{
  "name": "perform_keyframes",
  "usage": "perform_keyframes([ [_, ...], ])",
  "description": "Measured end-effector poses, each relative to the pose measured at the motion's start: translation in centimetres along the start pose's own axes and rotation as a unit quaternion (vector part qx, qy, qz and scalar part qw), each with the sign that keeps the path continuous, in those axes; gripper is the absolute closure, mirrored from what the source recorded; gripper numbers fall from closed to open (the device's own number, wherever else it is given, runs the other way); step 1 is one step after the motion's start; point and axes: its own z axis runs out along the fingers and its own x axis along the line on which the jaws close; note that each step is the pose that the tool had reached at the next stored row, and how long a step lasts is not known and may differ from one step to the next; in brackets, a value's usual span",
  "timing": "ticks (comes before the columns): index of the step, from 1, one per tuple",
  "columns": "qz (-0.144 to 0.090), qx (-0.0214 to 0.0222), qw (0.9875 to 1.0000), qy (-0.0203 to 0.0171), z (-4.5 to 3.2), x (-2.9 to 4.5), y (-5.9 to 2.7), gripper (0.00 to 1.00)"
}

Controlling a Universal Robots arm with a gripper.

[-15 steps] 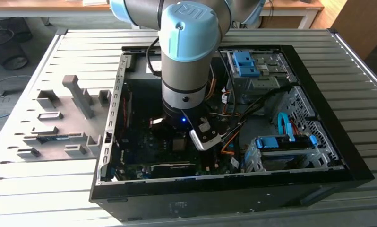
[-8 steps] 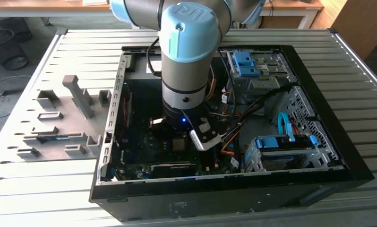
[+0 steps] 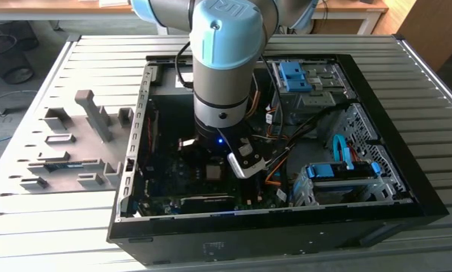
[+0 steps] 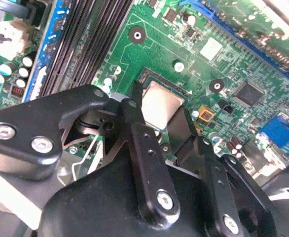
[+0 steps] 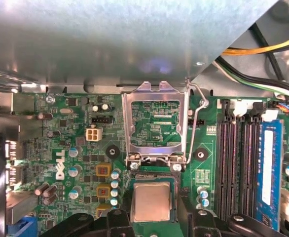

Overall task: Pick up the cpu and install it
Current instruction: 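Place the cpu into insertion slot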

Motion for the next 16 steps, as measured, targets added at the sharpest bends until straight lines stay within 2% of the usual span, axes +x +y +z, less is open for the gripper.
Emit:
perform_keyframes([
  [16, 0.000, 0.0001, 1.0000, 0.0018, 0.01, -0.04, 0.00, 0.52],
])
